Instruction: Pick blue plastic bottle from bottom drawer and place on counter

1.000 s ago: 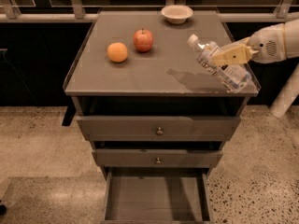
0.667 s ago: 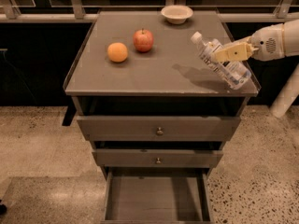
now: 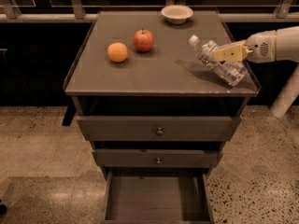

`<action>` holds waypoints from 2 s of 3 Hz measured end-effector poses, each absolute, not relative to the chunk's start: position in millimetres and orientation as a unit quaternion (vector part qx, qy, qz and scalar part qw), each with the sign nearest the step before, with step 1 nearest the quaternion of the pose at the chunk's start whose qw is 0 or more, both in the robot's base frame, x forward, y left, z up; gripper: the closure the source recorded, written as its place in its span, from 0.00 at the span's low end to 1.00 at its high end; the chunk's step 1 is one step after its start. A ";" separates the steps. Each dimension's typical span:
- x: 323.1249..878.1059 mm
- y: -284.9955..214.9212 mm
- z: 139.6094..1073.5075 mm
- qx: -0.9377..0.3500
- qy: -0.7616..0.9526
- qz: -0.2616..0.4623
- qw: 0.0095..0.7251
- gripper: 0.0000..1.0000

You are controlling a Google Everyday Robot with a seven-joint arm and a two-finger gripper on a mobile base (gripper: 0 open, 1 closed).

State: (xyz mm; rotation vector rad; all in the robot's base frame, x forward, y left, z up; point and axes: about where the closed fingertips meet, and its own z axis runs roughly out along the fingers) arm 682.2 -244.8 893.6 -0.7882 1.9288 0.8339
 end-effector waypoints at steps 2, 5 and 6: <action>683.5 -245.4 893.6 -0.316 0.774 0.335 0.435 0.58; 683.5 -245.3 893.6 -0.316 0.774 0.335 0.435 0.00; 683.5 -245.3 893.6 -0.316 0.774 0.335 0.435 0.00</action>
Offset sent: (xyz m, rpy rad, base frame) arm 0.0012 -0.0007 0.0001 0.0019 -0.0020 -0.0014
